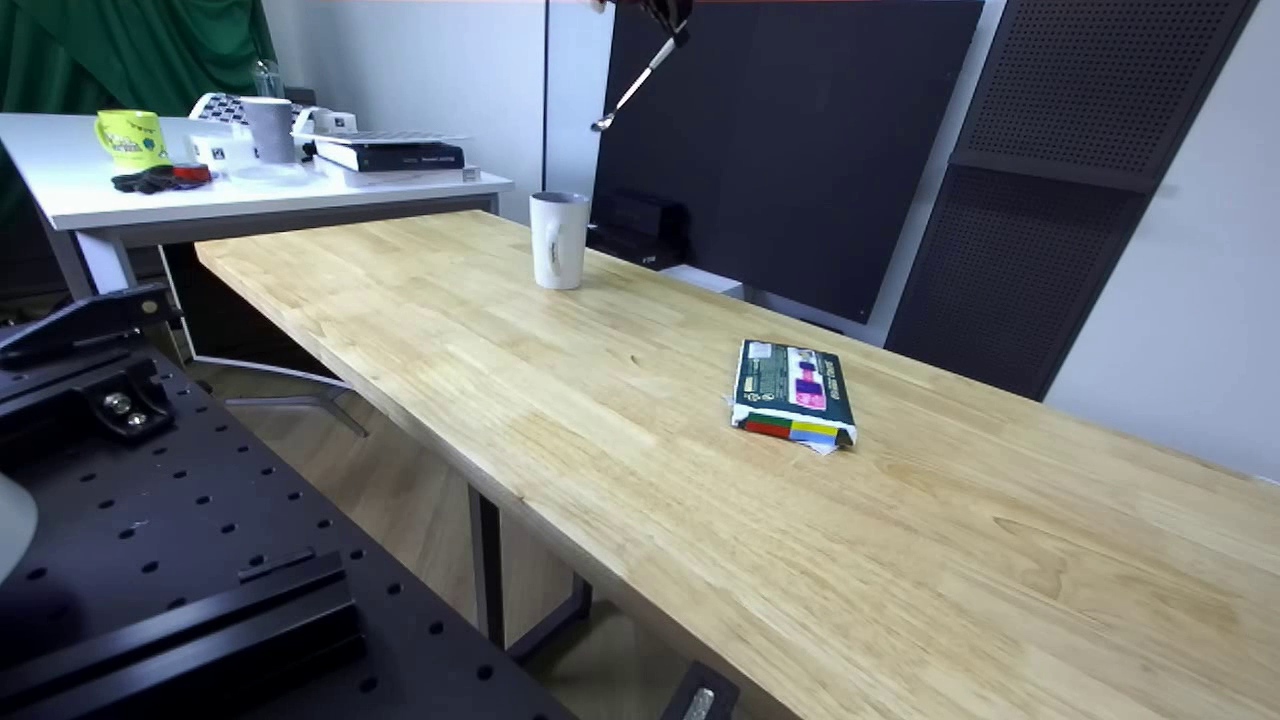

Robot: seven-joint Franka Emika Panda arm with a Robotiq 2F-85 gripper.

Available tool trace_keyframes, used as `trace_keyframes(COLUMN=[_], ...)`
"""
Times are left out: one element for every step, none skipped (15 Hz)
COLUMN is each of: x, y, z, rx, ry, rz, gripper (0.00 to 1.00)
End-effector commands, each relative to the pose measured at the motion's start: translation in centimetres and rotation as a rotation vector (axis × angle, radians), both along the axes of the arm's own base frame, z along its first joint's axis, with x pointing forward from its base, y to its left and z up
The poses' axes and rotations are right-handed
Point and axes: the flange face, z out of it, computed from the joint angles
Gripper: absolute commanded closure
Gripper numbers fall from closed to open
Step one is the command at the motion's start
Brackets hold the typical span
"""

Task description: Put the spoon in the mug

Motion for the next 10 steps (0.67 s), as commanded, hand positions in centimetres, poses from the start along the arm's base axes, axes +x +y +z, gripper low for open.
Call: trace_keyframes(x=[-0.1, -0.2, -0.4, -0.5, -0.6, -0.7, -0.8, -0.9, -1.0, -1.1], y=[2.4, 3.0, 3.6, 4.0, 4.2, 4.3, 4.5, 4.8, 4.9, 4.9], z=[-1.5, -2.1, -2.7, -3.4, -4.1, -4.7, -5.0, -5.6, -6.1, -6.7], rx=[-0.014, -0.020, -0.029, -0.038, -0.046, -0.046, -0.056, -0.066, -0.076, -0.086], ry=[-0.049, -0.047, -0.047, -0.041, -0.031, -0.030, -0.033, -0.026, -0.021, -0.014], rz=[-0.005, -0.002, -0.001, 0.000, -0.004, -0.014, -0.019, -0.017, -0.015, -0.016], gripper=[0.96, 0.96, 0.96, 0.96, 0.96, 0.96, 0.96, 0.96, 0.96, 0.96])
